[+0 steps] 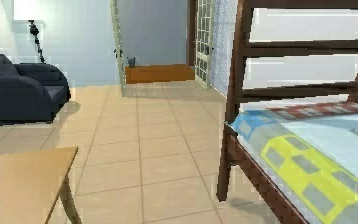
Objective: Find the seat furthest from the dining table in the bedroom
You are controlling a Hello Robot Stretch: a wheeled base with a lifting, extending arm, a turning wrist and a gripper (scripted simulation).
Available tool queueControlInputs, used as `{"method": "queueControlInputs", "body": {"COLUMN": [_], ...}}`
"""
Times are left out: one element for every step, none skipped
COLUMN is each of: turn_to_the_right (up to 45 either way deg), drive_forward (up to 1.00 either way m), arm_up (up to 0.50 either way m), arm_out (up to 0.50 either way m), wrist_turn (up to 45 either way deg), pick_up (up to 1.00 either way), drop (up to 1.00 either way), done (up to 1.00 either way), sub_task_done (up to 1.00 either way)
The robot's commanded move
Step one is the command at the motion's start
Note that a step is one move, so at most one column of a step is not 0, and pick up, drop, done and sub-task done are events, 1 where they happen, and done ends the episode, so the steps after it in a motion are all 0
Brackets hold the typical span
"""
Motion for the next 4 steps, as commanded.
{"method": "queueControlInputs", "body": {"turn_to_the_right": [0.0, 0.0, -45.0, 0.0], "drive_forward": [1.0, 0.3, 0.0, 1.0], "arm_up": [0.0, 0.0, 0.0, 0.0], "arm_out": [0.0, 0.0, 0.0, 0.0], "wrist_turn": [0.0, 0.0, 0.0, 0.0], "pick_up": [0.0, 0.0, 0.0, 0.0], "drop": [0.0, 0.0, 0.0, 0.0], "done": [0.0, 0.0, 0.0, 0.0], "sub_task_done": [0.0, 0.0, 0.0, 0.0]}}
